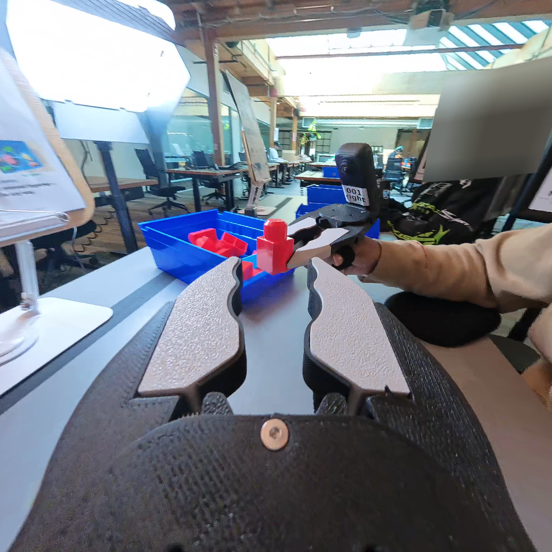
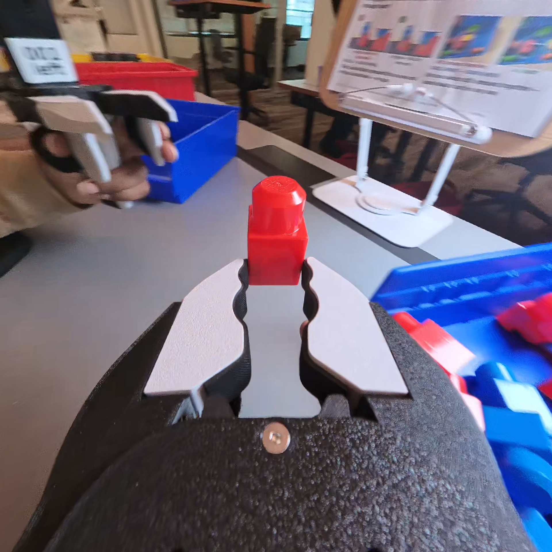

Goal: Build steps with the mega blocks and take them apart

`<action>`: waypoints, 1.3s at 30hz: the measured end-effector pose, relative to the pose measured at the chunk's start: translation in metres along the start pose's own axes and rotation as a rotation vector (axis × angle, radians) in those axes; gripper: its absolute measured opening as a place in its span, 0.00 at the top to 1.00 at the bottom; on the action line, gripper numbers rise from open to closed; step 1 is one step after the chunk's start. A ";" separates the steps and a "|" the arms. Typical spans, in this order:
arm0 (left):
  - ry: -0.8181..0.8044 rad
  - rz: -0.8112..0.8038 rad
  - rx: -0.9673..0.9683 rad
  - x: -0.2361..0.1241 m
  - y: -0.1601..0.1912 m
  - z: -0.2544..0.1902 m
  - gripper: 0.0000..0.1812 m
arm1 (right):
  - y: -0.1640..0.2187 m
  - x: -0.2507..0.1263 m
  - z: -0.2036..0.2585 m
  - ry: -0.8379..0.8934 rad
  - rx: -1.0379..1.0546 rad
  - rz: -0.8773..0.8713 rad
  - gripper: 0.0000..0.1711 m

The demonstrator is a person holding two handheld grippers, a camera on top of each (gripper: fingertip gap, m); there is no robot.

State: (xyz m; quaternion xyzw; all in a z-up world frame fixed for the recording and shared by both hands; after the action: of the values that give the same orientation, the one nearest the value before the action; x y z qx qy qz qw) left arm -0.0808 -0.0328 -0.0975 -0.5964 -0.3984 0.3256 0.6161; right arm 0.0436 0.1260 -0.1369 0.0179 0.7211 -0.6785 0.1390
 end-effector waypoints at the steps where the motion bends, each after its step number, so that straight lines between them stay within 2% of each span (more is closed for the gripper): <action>1: -0.020 -0.003 0.007 -0.003 -0.004 0.003 0.78 | 0.001 -0.003 -0.012 0.054 0.017 0.004 0.80; 6: -0.111 0.033 0.050 -0.018 -0.022 0.019 0.77 | 0.010 -0.030 -0.080 0.455 0.018 0.104 0.80; 9: -0.221 0.095 0.115 -0.033 -0.033 0.036 0.77 | 0.020 -0.051 -0.113 0.698 -0.019 0.244 0.80; 15: -0.452 0.140 0.181 -0.071 -0.057 0.065 0.79 | 0.043 -0.060 -0.129 0.809 -0.109 0.473 0.80; 20: -0.608 0.238 0.194 -0.101 -0.066 0.084 0.80 | 0.060 -0.060 -0.133 0.858 -0.204 0.637 0.80; 23: -0.696 0.283 0.167 -0.119 -0.066 0.097 0.79 | 0.061 -0.059 -0.134 0.880 -0.246 0.637 0.79; 27: -0.812 0.292 0.113 -0.145 -0.064 0.116 0.78 | 0.050 -0.061 -0.129 0.865 -0.243 0.578 0.70; 33: -0.978 0.300 0.027 -0.180 -0.051 0.145 0.76 | 0.018 -0.061 -0.112 0.765 -0.202 0.321 0.67; 36: -1.049 0.313 0.008 -0.196 -0.048 0.154 0.75 | -0.001 -0.058 -0.094 0.668 -0.188 0.148 0.69; 39: -1.134 0.345 -0.019 -0.213 -0.044 0.167 0.74 | -0.010 -0.047 -0.073 0.542 -0.160 0.062 0.70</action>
State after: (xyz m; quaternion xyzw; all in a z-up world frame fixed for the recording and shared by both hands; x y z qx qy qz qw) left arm -0.3313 -0.1435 -0.0807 -0.3909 -0.5656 0.6854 0.2398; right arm 0.0735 0.2045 -0.1141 0.2096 0.7824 -0.5853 -0.0373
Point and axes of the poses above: each gripper's, where its closed fingertips meet, x out along the fingers, y out of its underside, z = x × y across the jaws, the point moved 5 cm from there along -x, back along the fingers, and after that the axes turned 1 degree about y, right-handed, at the moved point
